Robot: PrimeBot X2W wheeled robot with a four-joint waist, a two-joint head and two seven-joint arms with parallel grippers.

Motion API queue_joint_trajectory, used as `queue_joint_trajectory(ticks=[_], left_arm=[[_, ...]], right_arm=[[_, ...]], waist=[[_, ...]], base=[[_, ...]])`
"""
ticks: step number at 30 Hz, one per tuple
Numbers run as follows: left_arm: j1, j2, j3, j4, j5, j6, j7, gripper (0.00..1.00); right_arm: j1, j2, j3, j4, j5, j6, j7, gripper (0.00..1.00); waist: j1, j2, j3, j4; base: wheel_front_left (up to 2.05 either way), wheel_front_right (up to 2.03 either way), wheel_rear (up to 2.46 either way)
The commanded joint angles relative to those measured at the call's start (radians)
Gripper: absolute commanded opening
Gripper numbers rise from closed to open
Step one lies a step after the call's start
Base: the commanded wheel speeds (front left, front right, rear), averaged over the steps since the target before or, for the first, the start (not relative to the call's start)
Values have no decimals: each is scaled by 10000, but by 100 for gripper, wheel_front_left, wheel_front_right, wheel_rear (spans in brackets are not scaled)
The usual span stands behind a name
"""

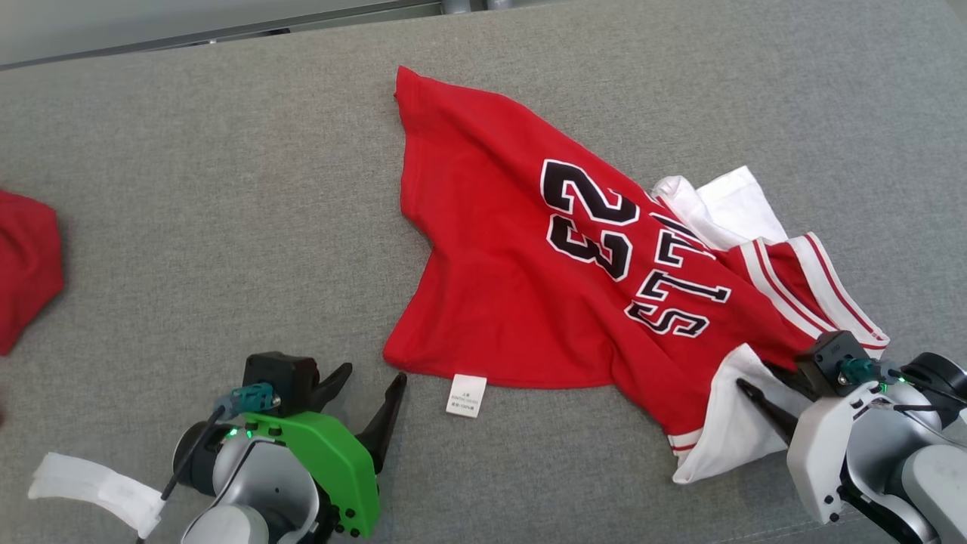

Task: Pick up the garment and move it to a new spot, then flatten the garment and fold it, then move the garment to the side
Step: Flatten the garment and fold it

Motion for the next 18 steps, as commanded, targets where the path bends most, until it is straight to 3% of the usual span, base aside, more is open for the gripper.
queue_joint_trajectory(ticks=[1,3,18], left_arm=[[-218,3,23,41,-7,-22,-13,100],[-326,-8,43,112,-24,-5,-8,100],[-1282,-528,-45,1623,-340,-306,-293,100]], right_arm=[[-164,-77,43,-62,85,-13,-8,16],[-157,-116,134,-102,175,-13,-8,0],[-214,-69,303,-247,539,-13,-330,0]], waist=[[0,26,-1,-35],[0,26,-5,-80],[0,26,266,-630]], base=[[0,0,0],[0,0,0],[0,0,0]])
